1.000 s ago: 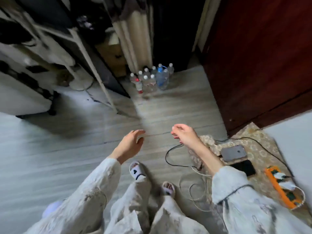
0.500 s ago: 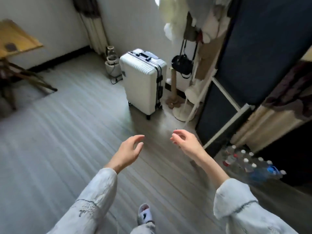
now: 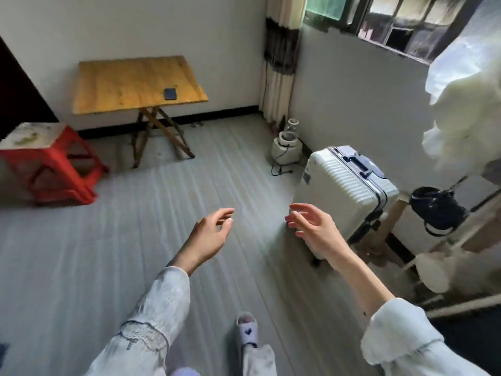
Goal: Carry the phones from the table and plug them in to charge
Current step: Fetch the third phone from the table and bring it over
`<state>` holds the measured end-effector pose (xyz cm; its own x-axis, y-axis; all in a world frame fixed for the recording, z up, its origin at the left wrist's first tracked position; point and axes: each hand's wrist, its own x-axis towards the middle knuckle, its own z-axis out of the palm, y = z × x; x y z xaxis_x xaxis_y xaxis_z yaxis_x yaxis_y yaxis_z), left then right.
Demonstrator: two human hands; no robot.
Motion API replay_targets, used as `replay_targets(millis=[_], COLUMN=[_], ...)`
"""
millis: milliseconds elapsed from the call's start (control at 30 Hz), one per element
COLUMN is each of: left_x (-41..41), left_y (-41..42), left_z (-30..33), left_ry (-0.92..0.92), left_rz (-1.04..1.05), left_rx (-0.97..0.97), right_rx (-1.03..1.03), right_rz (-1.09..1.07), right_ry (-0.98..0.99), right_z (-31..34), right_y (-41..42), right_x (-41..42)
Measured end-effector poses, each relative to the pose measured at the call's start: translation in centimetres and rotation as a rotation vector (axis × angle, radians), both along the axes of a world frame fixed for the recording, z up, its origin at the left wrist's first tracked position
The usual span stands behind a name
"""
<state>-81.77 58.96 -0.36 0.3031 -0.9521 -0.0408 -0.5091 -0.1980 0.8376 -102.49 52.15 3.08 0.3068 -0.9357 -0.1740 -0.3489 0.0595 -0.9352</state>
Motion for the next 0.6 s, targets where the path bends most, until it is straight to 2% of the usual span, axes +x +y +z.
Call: replay_targets(millis=[267,600], left_x=[14.8,32.7], left_y=[-14.5,-26.4], left_z=[1.2,-0.5], left_ry=[-0.003,0.005], left_rz=[0.156,0.35], left_rx=[-0.043,-0.017], right_rx=[-0.078,-0.065], right_rz=[0.169,0.36], right_ry=[-0.029,-0.019], right_z=[1.5,1.6], right_y=[-18.6,-35.1], right_x=[16.1,35.7])
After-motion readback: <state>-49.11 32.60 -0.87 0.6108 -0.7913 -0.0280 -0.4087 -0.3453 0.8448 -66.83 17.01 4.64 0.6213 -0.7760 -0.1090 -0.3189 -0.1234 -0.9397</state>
